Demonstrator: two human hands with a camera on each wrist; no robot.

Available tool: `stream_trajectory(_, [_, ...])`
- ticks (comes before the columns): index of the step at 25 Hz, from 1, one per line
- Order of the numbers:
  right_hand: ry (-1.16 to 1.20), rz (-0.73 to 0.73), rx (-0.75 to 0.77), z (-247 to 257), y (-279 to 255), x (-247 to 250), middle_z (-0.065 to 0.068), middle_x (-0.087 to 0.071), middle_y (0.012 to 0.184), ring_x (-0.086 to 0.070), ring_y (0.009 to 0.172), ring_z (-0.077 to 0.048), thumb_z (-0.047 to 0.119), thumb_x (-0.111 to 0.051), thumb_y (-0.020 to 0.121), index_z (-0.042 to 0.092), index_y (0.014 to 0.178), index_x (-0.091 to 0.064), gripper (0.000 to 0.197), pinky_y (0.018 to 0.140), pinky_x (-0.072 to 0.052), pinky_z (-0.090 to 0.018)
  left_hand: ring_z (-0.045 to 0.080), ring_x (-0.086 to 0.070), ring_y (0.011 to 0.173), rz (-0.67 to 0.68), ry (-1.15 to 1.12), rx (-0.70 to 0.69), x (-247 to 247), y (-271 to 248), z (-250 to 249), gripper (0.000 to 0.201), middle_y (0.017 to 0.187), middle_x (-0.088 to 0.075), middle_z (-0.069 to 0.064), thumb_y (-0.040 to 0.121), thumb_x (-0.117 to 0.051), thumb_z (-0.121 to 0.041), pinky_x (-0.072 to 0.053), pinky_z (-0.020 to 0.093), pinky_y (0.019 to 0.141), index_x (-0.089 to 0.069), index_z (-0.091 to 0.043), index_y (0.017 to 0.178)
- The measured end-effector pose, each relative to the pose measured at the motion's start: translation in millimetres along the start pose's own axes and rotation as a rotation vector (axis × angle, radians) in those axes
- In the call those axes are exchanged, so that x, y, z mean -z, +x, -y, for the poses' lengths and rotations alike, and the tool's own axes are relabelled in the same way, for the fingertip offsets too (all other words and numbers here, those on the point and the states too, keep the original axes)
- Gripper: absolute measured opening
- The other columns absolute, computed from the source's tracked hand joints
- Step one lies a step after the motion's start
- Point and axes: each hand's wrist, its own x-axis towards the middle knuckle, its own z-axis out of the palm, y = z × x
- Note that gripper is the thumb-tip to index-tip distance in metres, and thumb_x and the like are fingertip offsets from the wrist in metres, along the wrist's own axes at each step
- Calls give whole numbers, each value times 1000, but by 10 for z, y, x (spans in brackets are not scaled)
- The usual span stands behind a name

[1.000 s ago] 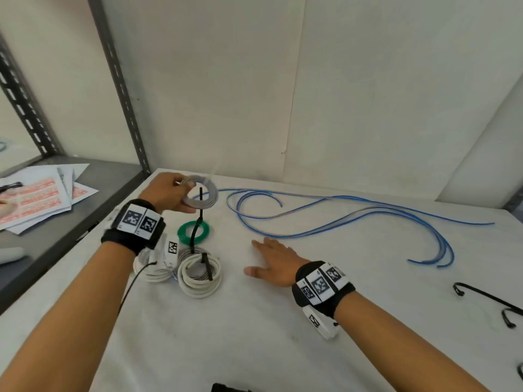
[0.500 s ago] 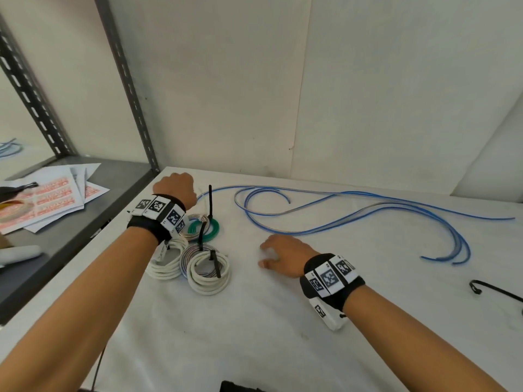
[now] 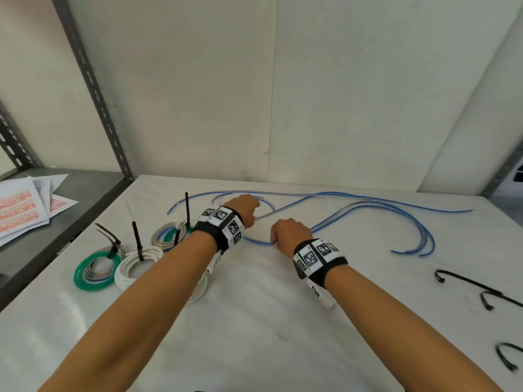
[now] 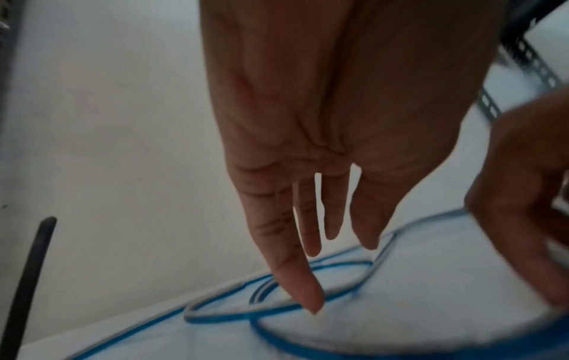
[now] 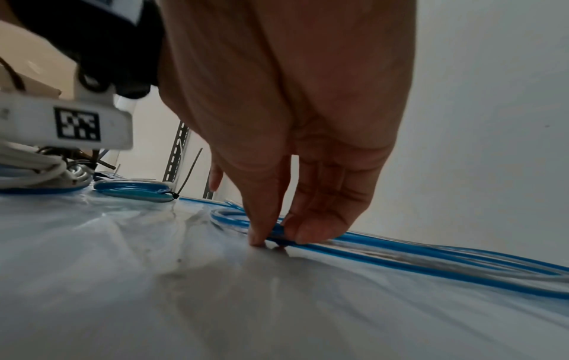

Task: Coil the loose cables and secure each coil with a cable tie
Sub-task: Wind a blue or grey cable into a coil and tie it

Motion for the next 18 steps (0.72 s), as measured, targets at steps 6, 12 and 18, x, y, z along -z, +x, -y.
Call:
stream_trajectory(6, [59,-12,10,-140,49,-38,-16,-65,117,-63,108,-37,2,-59,92,9,108,-72,21,91,-53,-38,36,-57,119,-30,140,67,-121,207,17,36,131,-57,18,93,-69,-15,-50,42,98,-58,-3,125])
stream_trajectory(12, [492,-260,-97,-256,61,51,-16,-58,120,-57,114,-34,21,-71,91,1,124,-49,44,94,-48,-40,29,-64,93,-399,-174,-150,369,-35,-91,17,97,-71,9,95,-63,-24,-49,35,78,-70,-9,96])
stream_trajectory(18, [650,-633,-272,-510,13,313,-3,-63,108,-61,103,-22,32,-66,95,20,140,-44,52,83,-45,-36,8,-45,57,-503,-590,-376,702,-326,-368,31,63,-54,-5,90,-72,-41,-37,20,56,-60,-18,73])
